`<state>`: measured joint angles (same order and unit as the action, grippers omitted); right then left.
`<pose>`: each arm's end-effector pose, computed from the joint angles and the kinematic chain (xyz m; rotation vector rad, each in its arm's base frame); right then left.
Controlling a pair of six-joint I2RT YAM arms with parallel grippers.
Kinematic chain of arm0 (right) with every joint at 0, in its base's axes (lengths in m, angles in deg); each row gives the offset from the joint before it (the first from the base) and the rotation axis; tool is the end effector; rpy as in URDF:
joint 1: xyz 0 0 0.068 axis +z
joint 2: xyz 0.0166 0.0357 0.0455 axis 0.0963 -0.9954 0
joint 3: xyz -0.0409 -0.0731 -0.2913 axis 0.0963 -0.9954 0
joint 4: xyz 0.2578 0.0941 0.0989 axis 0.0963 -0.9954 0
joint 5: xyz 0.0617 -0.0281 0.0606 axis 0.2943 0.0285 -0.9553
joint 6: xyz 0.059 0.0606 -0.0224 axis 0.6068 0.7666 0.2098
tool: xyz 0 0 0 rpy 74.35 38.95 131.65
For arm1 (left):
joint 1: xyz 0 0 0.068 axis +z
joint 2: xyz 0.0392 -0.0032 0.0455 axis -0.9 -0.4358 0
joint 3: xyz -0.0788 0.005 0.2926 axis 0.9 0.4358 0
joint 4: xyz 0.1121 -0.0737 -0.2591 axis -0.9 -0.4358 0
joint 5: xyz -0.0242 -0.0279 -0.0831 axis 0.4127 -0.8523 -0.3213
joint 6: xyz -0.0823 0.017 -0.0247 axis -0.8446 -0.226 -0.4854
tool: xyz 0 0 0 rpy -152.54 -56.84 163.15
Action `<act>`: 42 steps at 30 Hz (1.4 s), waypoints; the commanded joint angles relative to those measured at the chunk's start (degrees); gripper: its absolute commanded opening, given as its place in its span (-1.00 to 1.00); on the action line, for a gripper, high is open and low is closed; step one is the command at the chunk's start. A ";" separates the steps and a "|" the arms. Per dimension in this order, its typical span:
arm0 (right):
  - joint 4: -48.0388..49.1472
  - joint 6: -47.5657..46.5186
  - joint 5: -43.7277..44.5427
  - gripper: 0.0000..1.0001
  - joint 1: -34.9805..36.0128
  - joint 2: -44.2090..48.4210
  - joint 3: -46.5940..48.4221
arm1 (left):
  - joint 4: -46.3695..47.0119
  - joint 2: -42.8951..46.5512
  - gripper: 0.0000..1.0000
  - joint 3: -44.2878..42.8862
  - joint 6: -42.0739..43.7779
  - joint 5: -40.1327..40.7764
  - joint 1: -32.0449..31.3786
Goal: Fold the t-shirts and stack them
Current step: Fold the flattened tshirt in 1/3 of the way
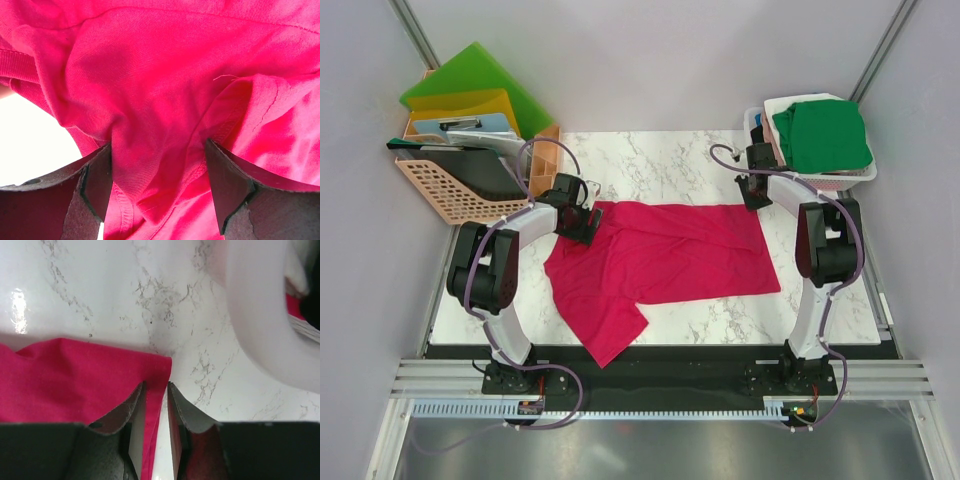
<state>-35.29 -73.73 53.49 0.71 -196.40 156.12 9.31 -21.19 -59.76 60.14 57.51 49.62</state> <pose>0.4920 0.0420 0.1549 -0.3425 2.5658 -0.2297 0.4011 -0.1064 0.1371 0.5351 2.5794 -0.0743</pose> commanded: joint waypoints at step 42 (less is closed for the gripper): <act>2.11 0.98 -2.80 -1.00 -1.93 -1.81 2.96 | -1.40 0.72 0.52 1.03 1.81 0.07 -0.22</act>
<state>-35.07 -73.01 52.07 -0.97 -199.70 158.37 9.35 -21.19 -59.70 60.27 57.53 49.62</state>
